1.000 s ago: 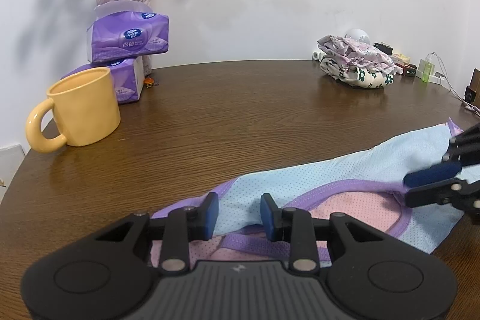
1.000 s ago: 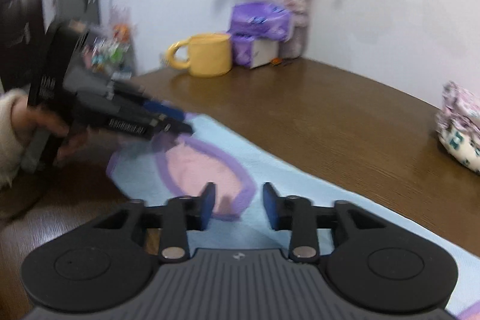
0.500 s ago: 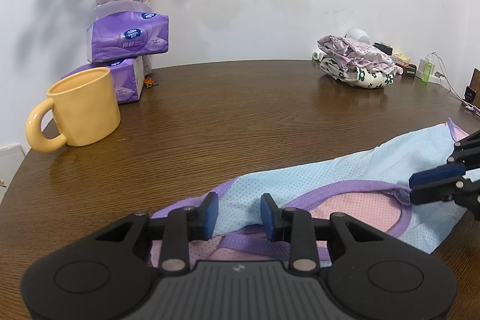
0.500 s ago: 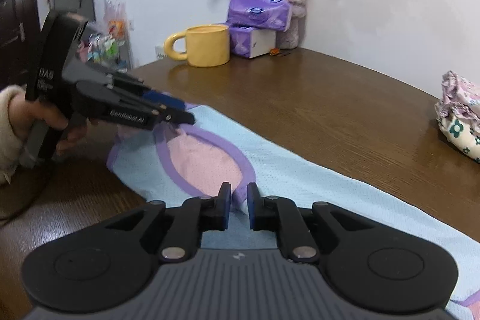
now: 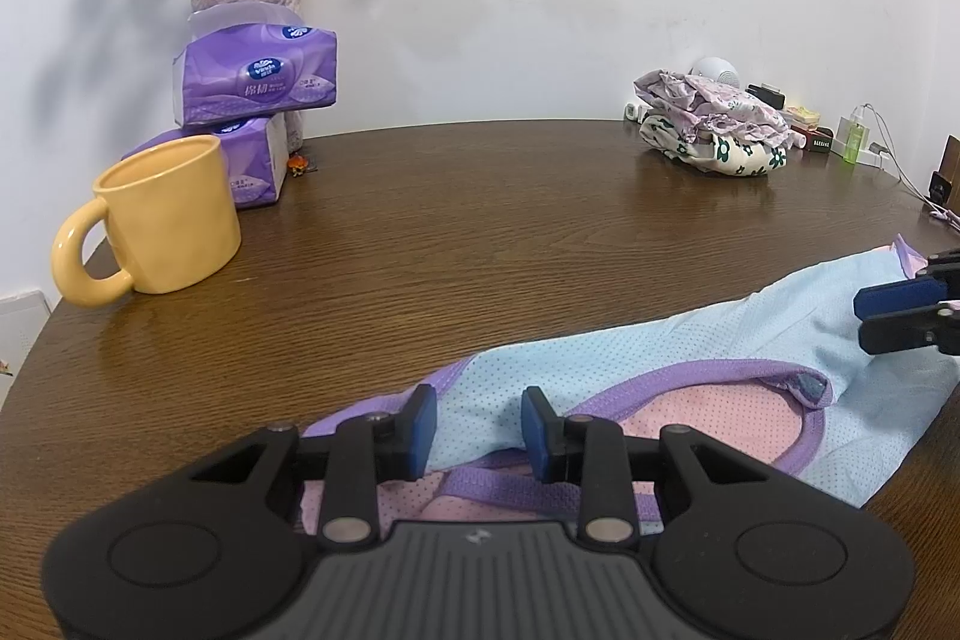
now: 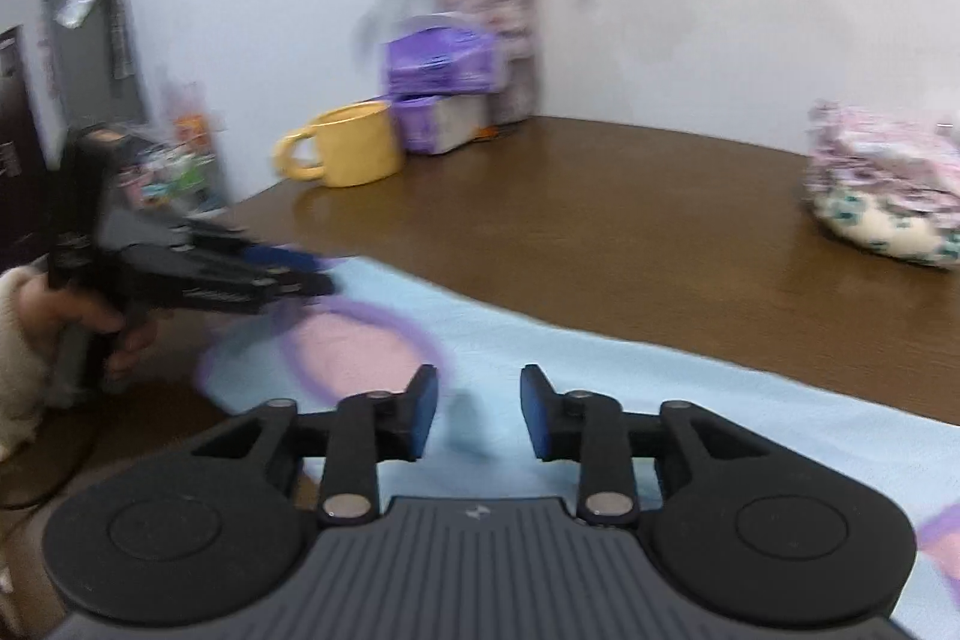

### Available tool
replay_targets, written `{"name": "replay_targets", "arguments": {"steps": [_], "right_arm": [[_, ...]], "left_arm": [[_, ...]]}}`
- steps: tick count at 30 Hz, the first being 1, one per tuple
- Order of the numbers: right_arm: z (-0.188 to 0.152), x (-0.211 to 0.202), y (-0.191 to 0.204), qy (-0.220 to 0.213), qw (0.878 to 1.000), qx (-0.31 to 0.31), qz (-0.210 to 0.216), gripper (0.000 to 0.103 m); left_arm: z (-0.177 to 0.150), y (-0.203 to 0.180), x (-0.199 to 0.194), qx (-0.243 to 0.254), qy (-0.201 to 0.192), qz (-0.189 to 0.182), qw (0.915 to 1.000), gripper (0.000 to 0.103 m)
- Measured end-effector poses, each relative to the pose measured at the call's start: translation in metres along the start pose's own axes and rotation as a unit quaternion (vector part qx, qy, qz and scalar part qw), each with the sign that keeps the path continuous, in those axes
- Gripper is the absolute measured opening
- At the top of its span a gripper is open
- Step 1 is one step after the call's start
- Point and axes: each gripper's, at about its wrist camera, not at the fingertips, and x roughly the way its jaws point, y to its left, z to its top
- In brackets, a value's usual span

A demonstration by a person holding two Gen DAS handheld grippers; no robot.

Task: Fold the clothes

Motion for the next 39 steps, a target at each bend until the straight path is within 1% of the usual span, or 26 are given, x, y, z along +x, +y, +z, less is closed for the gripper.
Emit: {"name": "replay_targets", "arguments": {"steps": [30, 32, 36, 38, 39], "right_arm": [[-0.0001, -0.0003, 0.0028, 0.0, 1.0, 0.0, 0.001, 0.031], [-0.0001, -0.0004, 0.0029, 0.0, 1.0, 0.0, 0.001, 0.029], [-0.0001, -0.0004, 0.0033, 0.0, 1.0, -0.001, 0.002, 0.029], [-0.0001, -0.0004, 0.0035, 0.0, 1.0, -0.001, 0.002, 0.029], [-0.0001, -0.0004, 0.0036, 0.0, 1.0, -0.001, 0.002, 0.034]], "left_arm": [[-0.0005, -0.0004, -0.0002, 0.002, 0.0, 0.001, 1.0, 0.03], [-0.0006, -0.0005, -0.0002, 0.002, 0.0, 0.001, 1.0, 0.03], [-0.0006, -0.0007, -0.0002, 0.003, -0.001, 0.001, 1.0, 0.03], [-0.0006, -0.0009, -0.0002, 0.003, -0.001, 0.002, 1.0, 0.03], [-0.0006, -0.001, -0.0002, 0.003, -0.001, 0.002, 1.0, 0.03]]}}
